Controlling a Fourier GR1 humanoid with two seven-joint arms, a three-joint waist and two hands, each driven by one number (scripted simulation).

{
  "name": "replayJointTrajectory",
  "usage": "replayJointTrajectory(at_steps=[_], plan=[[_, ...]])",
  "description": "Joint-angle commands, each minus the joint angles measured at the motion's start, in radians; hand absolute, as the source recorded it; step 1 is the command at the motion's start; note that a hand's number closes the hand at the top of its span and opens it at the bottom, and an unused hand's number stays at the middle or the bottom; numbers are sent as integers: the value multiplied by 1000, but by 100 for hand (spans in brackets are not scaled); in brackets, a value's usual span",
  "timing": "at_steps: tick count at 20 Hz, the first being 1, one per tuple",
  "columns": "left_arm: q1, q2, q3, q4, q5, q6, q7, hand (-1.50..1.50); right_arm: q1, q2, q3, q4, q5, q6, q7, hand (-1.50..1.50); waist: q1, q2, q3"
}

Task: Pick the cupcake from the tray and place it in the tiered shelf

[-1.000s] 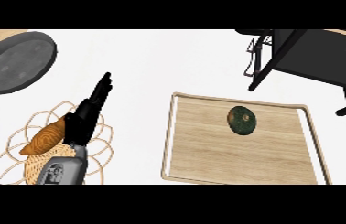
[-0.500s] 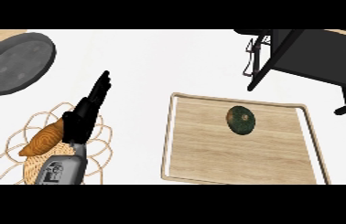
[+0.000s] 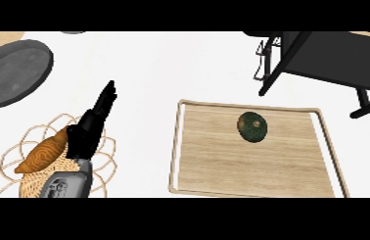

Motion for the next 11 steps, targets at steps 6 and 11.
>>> replayJointTrajectory(at_steps=[6, 11], plan=[[-17, 2, 8, -15, -2, 10, 45, 0, 258, -123, -319, -278, -286, 422, 109, -150, -28, -5, 1], [48, -6, -4, -20, -8, 12, -10, 0, 363, -165, -581, -275, -521, 592, 70, -150, -28, -7, 1]])
